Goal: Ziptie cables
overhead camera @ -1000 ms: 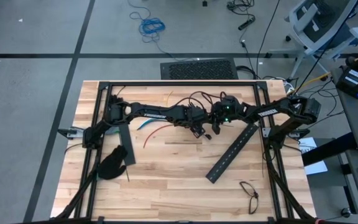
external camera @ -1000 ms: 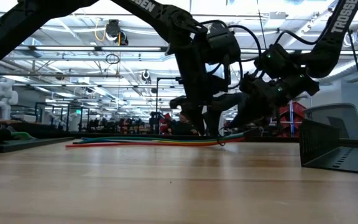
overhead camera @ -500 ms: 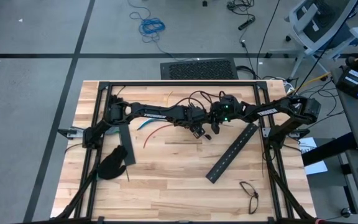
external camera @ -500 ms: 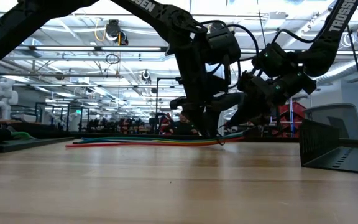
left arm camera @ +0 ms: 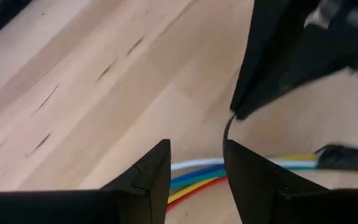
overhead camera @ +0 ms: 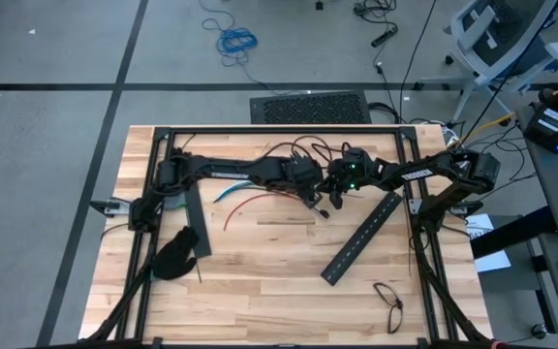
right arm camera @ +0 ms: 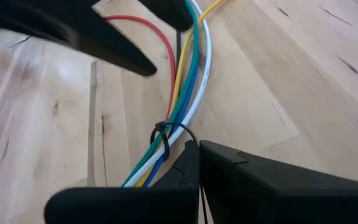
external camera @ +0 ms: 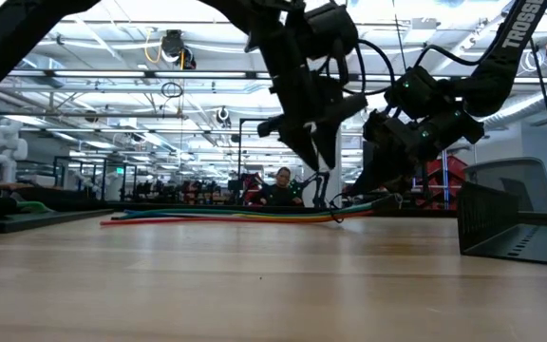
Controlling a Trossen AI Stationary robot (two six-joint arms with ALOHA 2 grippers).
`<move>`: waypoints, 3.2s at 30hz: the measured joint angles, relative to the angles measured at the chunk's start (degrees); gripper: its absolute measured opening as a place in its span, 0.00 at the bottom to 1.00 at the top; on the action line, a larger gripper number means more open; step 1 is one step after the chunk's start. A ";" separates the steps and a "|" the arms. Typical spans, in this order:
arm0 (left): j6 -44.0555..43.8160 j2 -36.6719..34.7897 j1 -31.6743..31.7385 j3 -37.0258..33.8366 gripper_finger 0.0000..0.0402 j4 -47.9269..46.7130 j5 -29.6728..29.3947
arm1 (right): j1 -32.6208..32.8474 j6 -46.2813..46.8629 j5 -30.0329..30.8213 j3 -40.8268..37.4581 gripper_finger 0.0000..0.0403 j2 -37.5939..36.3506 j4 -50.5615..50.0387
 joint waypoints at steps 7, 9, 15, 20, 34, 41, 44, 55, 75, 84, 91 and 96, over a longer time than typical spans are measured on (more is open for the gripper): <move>-4.66 0.08 -1.66 0.00 0.36 0.79 2.27 | 0.00 -0.02 -0.01 0.00 0.00 0.00 -1.01; -5.62 0.40 -2.06 -0.12 0.36 -0.28 3.43 | 0.00 -0.02 -0.05 0.00 0.00 0.00 -1.04; -8.17 0.39 -2.27 -0.98 0.36 -1.00 2.03 | 0.00 -0.01 -0.09 -0.02 0.00 0.00 -1.04; -8.16 2.63 -2.23 -2.57 0.36 -1.54 5.04 | 0.00 0.09 -0.13 -0.04 0.00 0.00 -1.06; -6.66 4.44 -1.83 -2.45 0.36 3.76 4.21 | -0.73 0.55 -0.22 -0.09 0.00 0.04 -1.06; -5.49 4.50 -0.95 -2.49 0.36 3.82 3.93 | -0.73 0.64 -1.42 -0.09 0.00 0.02 -1.11; -5.44 4.50 -0.51 -2.49 0.34 4.65 4.87 | -0.77 0.90 -1.41 -0.09 0.00 0.02 -1.08; -5.52 4.50 -0.37 -2.49 0.23 5.62 6.62 | -0.75 1.08 -1.49 -0.09 0.00 0.02 -1.05; -4.93 4.50 -0.09 -2.49 0.22 5.02 7.36 | -0.75 1.03 -1.49 -0.09 0.00 0.03 -1.10; -4.16 5.12 -0.11 -2.54 0.22 5.19 8.80 | -0.75 1.03 -1.46 -0.09 0.00 0.03 -1.08; -4.09 5.12 0.11 -2.54 0.22 5.19 8.50 | -0.75 1.03 -1.46 -0.09 0.00 0.02 -1.08; -4.04 5.12 0.15 -2.54 0.22 5.85 8.25 | -0.75 1.01 -1.46 -0.09 0.00 0.02 -1.06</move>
